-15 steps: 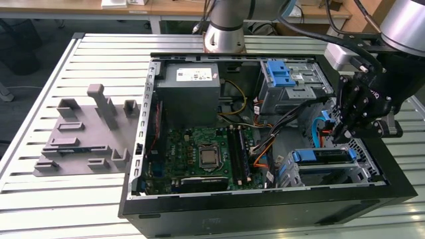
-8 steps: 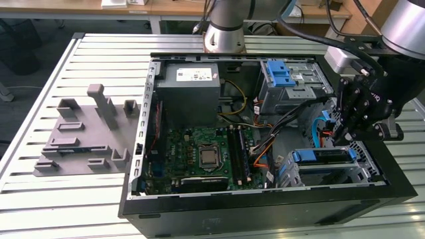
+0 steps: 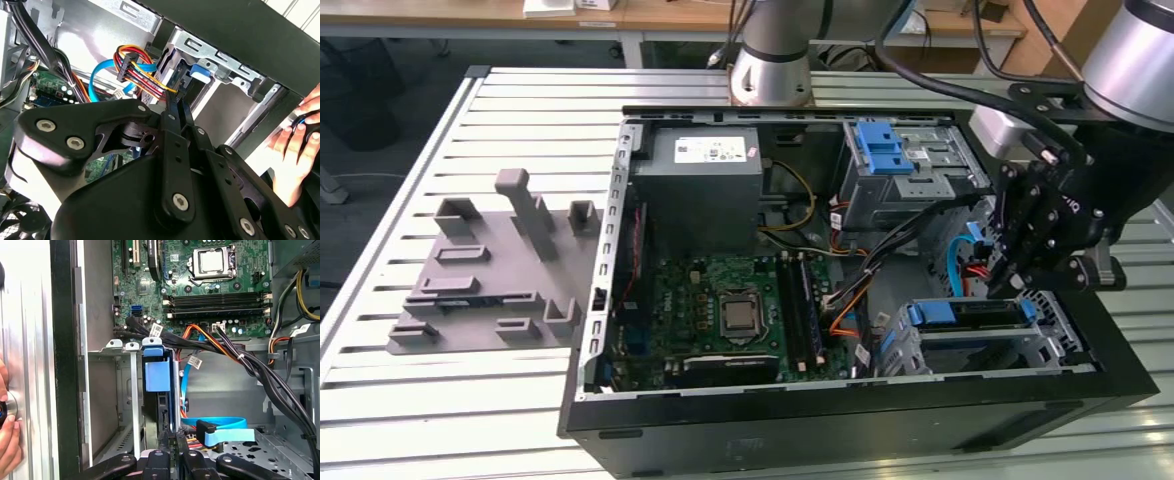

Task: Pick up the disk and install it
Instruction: 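Insert the first disk wire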

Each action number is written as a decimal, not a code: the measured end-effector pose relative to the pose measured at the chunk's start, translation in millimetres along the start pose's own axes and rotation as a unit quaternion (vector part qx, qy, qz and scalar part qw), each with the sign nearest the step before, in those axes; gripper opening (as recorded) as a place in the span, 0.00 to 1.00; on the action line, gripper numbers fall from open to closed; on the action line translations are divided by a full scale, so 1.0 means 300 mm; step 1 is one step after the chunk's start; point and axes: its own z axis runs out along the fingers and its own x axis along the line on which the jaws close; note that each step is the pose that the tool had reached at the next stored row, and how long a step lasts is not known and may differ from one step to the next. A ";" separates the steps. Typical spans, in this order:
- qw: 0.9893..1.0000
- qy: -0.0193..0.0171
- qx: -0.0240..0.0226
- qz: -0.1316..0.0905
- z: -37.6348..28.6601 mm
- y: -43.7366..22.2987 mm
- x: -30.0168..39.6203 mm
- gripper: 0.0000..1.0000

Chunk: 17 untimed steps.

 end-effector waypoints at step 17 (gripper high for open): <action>1.000 0.000 0.000 0.000 0.018 -0.001 0.008 0.17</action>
